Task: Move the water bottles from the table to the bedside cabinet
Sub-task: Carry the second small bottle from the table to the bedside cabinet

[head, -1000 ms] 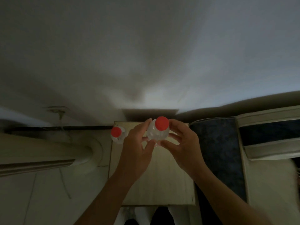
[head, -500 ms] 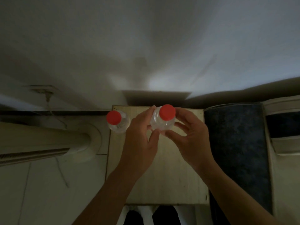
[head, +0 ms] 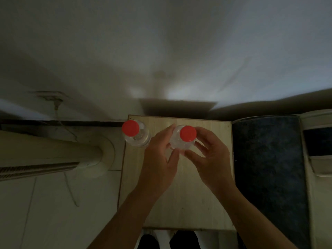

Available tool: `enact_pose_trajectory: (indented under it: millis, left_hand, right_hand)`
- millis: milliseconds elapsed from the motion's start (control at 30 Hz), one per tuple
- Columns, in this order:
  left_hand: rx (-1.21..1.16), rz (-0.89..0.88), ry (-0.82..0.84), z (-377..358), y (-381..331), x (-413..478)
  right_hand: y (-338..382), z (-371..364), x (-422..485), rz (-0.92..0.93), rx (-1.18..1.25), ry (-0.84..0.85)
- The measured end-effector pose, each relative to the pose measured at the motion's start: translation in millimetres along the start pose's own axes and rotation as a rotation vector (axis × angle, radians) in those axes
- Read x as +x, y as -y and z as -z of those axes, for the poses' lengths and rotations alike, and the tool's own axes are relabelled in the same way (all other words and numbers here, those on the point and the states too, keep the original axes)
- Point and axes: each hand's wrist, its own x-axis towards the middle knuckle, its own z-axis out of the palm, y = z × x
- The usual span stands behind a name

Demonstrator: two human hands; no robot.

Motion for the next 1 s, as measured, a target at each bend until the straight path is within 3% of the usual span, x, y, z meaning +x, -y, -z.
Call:
enact_pose_trajectory:
  millis: [633, 1000]
  left_hand:
    - [-0.032, 0.038, 0.028, 22, -46, -15]
    - [0.053, -0.021, -0.065, 79, -184, -31]
  right_hand:
    - [41, 16, -9, -0.029, 0.009, -0.024]
    - [169, 69, -30, 0.067, 0.054, 0.003]
